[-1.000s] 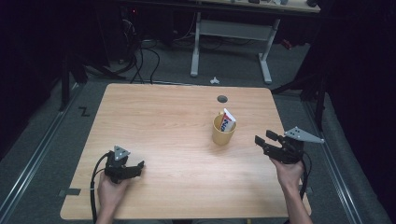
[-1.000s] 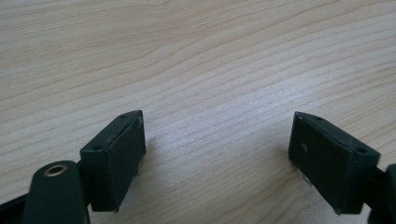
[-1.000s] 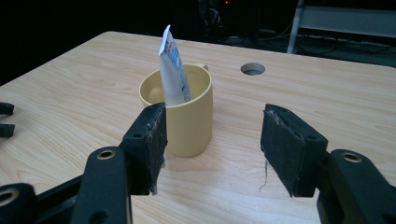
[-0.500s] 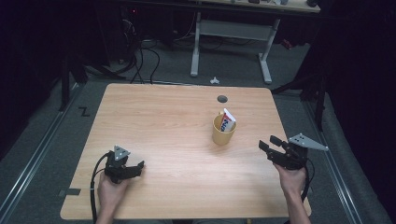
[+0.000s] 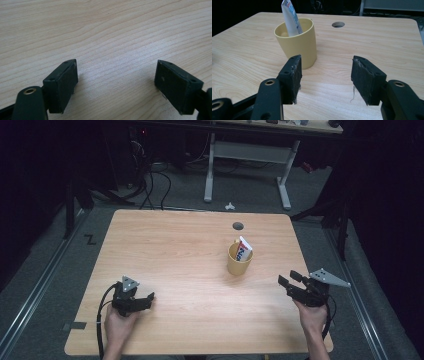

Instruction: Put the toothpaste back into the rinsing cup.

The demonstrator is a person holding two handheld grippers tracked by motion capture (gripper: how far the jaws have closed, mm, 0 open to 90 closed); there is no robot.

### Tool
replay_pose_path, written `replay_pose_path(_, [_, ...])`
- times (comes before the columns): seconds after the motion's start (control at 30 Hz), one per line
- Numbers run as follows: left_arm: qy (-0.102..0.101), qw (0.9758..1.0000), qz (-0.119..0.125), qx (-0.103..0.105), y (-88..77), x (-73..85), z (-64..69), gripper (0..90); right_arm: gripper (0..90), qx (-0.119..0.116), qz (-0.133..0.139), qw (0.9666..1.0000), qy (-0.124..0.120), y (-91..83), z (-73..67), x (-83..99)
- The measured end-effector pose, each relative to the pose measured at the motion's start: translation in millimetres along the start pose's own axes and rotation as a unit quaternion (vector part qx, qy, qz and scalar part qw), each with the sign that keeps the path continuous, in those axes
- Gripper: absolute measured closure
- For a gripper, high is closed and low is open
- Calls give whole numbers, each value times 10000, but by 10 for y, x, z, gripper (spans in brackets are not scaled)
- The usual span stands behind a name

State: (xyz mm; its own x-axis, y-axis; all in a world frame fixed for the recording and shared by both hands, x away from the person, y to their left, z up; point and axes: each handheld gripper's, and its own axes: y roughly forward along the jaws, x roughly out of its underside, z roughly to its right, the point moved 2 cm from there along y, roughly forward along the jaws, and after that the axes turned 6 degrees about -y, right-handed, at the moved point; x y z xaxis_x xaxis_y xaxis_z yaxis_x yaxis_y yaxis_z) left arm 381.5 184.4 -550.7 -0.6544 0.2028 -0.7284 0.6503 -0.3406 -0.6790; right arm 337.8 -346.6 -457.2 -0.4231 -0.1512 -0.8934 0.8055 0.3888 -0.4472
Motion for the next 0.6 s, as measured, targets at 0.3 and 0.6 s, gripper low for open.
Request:
replay_pose_path(0.3, [-1,10000,1,0,0,0,0,193,425,62,-105,9999,-13,59,-15,105])
replay_pose_path(0.6, [0,10000,1,0,0,0,0,193,428,203,-303,9993,-126,146,-52,203])
